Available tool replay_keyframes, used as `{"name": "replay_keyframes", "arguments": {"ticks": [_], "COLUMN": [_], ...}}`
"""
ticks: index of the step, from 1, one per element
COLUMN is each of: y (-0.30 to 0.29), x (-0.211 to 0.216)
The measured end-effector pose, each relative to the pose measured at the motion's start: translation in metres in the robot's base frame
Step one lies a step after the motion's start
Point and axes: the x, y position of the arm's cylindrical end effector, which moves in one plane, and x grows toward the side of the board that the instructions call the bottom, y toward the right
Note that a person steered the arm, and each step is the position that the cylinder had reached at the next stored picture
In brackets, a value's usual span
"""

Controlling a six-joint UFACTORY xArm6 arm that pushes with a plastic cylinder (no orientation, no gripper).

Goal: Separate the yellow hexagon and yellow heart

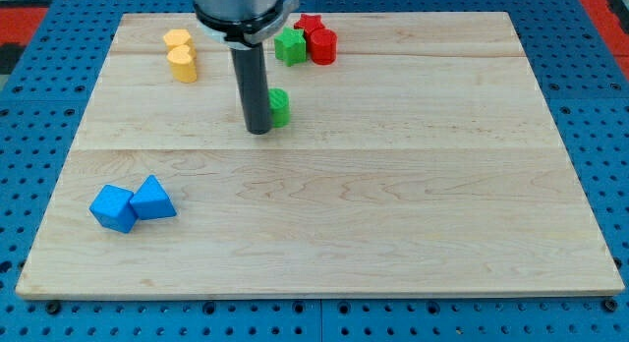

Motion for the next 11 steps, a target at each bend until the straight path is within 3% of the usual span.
{"name": "replay_keyframes", "arguments": {"ticks": [2, 3, 4, 5, 6, 7, 8, 11], "y": [0.014, -0.005, -0.11, -0.172, -0.243, -0.241, -0.206, -0.119], "x": [-0.103, -0.096, -0.067, -0.018, -0.071, -0.151, -0.195, -0.066]}}
